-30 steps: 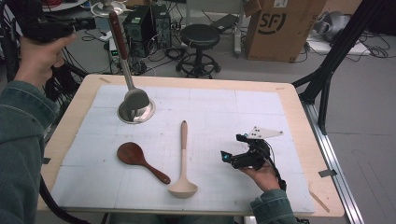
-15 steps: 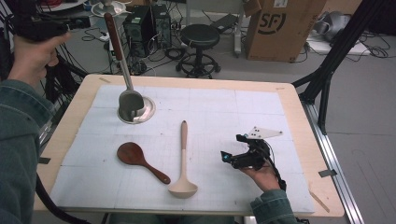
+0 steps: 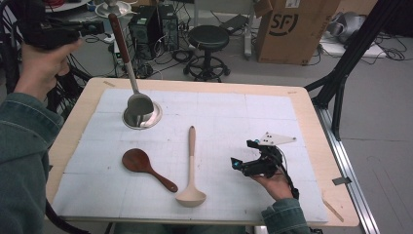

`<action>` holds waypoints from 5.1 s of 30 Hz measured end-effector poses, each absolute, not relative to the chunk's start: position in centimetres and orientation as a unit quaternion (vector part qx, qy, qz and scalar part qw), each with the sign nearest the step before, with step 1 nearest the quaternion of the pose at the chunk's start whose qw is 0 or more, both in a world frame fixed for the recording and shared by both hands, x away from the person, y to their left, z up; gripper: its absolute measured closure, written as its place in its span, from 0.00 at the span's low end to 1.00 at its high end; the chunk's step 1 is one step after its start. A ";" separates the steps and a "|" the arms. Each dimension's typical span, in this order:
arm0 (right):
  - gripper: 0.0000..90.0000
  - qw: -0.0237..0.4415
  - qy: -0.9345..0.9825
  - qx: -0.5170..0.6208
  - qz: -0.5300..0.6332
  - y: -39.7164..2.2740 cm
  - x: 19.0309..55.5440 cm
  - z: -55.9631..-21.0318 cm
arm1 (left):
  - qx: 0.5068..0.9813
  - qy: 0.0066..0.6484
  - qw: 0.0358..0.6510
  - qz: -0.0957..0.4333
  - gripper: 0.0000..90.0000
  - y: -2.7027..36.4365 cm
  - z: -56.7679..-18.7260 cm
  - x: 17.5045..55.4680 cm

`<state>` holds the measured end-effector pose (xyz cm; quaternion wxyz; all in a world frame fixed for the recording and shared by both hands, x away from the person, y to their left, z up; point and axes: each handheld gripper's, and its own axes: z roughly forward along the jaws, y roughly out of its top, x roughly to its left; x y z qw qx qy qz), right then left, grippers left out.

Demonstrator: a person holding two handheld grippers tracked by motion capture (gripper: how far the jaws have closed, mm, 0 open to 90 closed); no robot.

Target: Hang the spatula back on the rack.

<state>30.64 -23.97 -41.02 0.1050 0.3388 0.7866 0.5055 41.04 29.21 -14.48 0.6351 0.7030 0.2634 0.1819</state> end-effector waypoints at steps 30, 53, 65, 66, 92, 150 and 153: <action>0.01 0.106 0.786 0.333 0.510 -23.9 30.6 -40.9 | 0.699 0.284 0.626 0.195 1.00 24.1 -15.5 43.1; 0.01 0.102 0.788 0.332 0.508 -23.7 30.6 -41.0 | 0.698 0.290 0.622 0.203 1.00 26.3 -15.4 42.8; 0.01 0.101 0.789 0.334 0.506 -23.7 30.6 -41.1 | 0.692 0.295 0.625 0.209 1.00 28.5 -15.3 43.0; 0.01 0.100 0.789 0.335 0.505 -23.7 30.6 -41.1 | 0.691 0.296 0.626 0.209 1.00 28.7 -15.3 43.1; 0.01 0.101 0.790 0.336 0.503 -23.7 30.7 -41.2 | 0.697 0.270 0.634 0.200 1.00 28.0 -14.6 41.5; 0.01 0.102 0.791 0.334 0.503 -23.6 30.7 -41.2 | 0.679 0.314 0.623 0.229 1.00 30.2 -14.9 42.5; 0.01 0.101 0.791 0.334 0.502 -23.5 30.7 -41.2 | 0.679 0.317 0.620 0.231 1.00 30.5 -15.0 42.7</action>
